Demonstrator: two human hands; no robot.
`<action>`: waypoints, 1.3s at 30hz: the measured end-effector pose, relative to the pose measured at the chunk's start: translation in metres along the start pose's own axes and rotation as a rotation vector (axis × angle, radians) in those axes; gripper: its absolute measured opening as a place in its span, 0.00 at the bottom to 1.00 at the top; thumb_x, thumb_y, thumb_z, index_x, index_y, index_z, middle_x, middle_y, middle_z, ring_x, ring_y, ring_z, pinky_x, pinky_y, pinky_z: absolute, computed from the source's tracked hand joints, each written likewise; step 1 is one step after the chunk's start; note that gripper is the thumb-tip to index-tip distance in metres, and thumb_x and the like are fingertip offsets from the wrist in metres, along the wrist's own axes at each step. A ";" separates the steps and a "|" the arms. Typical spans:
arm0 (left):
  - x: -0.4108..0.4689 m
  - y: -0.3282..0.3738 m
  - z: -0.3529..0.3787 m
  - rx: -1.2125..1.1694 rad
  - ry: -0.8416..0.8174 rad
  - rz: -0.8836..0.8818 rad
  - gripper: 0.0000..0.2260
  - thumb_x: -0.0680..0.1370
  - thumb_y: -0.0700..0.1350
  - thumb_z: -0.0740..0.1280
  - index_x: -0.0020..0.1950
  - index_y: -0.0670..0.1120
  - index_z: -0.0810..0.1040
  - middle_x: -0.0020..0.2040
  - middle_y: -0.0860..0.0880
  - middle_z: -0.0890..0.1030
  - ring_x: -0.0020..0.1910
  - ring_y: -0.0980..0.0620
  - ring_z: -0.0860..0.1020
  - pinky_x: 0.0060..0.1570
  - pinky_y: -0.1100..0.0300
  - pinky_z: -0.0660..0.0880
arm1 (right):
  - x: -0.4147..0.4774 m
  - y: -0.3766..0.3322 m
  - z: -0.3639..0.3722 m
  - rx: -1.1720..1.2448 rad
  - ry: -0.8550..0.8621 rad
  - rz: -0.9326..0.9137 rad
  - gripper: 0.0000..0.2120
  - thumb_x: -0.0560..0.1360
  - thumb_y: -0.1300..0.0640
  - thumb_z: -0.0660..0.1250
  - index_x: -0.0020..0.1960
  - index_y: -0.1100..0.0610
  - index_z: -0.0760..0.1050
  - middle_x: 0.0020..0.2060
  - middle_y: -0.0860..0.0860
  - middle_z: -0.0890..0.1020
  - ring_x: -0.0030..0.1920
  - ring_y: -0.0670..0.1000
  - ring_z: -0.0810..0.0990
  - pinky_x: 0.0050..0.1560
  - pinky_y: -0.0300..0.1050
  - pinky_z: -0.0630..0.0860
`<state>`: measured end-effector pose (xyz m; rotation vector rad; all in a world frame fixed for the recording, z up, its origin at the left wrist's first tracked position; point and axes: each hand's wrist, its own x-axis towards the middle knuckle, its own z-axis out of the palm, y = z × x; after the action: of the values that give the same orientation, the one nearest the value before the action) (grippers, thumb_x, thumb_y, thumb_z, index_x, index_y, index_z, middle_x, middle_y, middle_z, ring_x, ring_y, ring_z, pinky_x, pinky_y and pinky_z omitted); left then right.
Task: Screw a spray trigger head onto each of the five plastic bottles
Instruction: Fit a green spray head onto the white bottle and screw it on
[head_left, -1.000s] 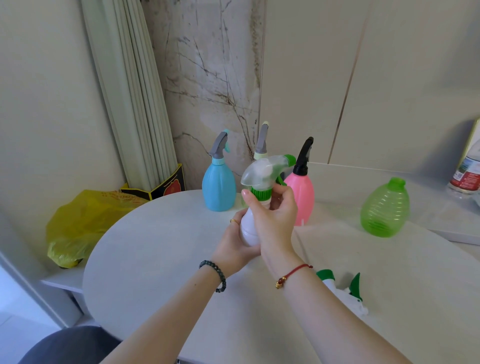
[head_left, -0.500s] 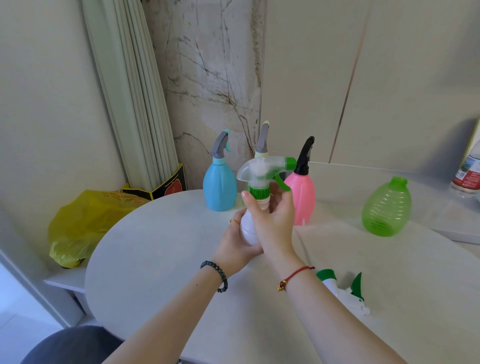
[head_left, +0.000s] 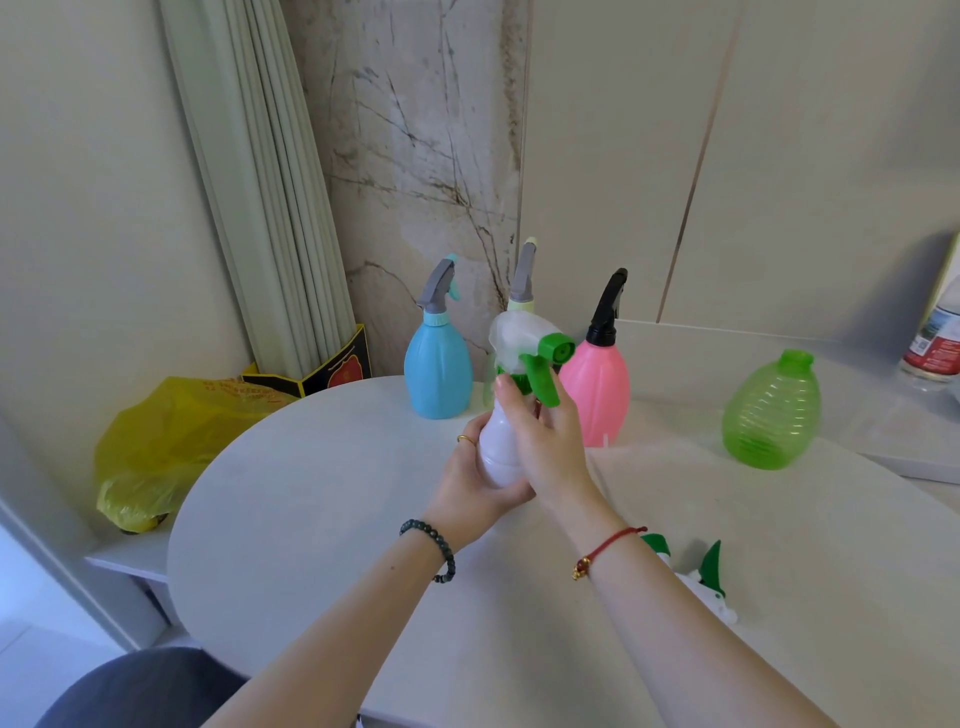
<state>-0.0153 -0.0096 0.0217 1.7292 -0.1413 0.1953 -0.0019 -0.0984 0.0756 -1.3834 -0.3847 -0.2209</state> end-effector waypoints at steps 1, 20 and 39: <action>0.000 0.000 0.001 0.001 0.005 0.001 0.30 0.63 0.39 0.75 0.57 0.56 0.66 0.50 0.58 0.77 0.46 0.67 0.78 0.43 0.71 0.74 | 0.001 -0.001 -0.001 -0.014 0.023 -0.009 0.07 0.72 0.61 0.68 0.48 0.52 0.73 0.42 0.47 0.79 0.40 0.35 0.77 0.44 0.28 0.71; -0.003 0.007 0.005 0.015 0.038 -0.009 0.30 0.64 0.39 0.75 0.60 0.51 0.65 0.50 0.58 0.76 0.43 0.72 0.76 0.40 0.76 0.72 | 0.004 0.000 -0.004 -0.013 0.080 -0.033 0.11 0.69 0.62 0.71 0.40 0.45 0.79 0.32 0.43 0.82 0.37 0.41 0.78 0.38 0.29 0.73; 0.020 0.092 0.067 -0.052 -0.407 0.090 0.19 0.64 0.55 0.68 0.53 0.59 0.68 0.50 0.60 0.76 0.48 0.66 0.77 0.46 0.67 0.76 | -0.016 -0.057 -0.161 -0.139 -0.525 0.246 0.43 0.60 0.55 0.76 0.69 0.41 0.58 0.59 0.41 0.78 0.59 0.44 0.77 0.49 0.39 0.77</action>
<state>-0.0114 -0.0906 0.1045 1.6939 -0.5187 -0.0974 -0.0165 -0.2674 0.0986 -1.6052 -0.6342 0.3317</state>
